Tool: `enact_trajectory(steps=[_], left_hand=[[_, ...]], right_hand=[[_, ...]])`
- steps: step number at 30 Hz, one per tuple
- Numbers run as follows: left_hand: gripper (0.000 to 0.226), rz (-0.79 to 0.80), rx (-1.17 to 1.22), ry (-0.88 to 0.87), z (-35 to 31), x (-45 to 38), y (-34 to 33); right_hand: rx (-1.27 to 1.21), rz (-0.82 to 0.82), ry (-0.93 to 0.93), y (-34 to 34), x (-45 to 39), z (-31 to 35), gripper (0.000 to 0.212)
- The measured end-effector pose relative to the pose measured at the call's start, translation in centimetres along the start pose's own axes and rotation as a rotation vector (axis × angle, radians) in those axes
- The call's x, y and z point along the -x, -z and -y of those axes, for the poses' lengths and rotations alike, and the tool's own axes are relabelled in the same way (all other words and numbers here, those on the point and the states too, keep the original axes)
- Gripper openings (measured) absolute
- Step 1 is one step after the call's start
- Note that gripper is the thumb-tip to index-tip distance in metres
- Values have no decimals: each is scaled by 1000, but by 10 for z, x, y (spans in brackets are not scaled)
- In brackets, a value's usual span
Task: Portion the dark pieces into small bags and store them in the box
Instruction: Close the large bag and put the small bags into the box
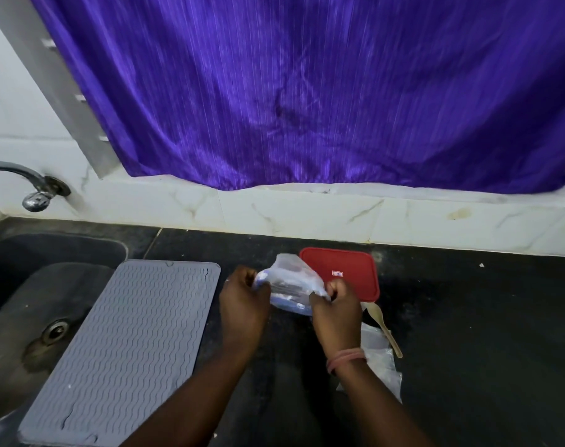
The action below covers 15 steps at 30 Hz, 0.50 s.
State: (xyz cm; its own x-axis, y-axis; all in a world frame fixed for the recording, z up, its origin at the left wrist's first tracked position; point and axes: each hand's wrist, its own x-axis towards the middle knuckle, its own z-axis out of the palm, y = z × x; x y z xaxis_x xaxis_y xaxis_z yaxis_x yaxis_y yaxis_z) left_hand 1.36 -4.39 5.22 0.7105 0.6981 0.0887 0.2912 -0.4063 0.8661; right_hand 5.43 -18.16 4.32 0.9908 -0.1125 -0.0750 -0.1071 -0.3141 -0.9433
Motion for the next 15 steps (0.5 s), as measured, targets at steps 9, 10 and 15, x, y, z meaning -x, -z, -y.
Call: enact_trajectory(steps=[9,10,15], left_hand=[[9,22,-104,-44,13,-14,4],[12,90,-89,-31,12,-14,6],[21,455,236,24,-8,-10,34]], right_hand=[[-199,458,89,-1,10,3,31],[-226,480,78,1,8,3,33],[-324,550,26,15,-6,9,17]])
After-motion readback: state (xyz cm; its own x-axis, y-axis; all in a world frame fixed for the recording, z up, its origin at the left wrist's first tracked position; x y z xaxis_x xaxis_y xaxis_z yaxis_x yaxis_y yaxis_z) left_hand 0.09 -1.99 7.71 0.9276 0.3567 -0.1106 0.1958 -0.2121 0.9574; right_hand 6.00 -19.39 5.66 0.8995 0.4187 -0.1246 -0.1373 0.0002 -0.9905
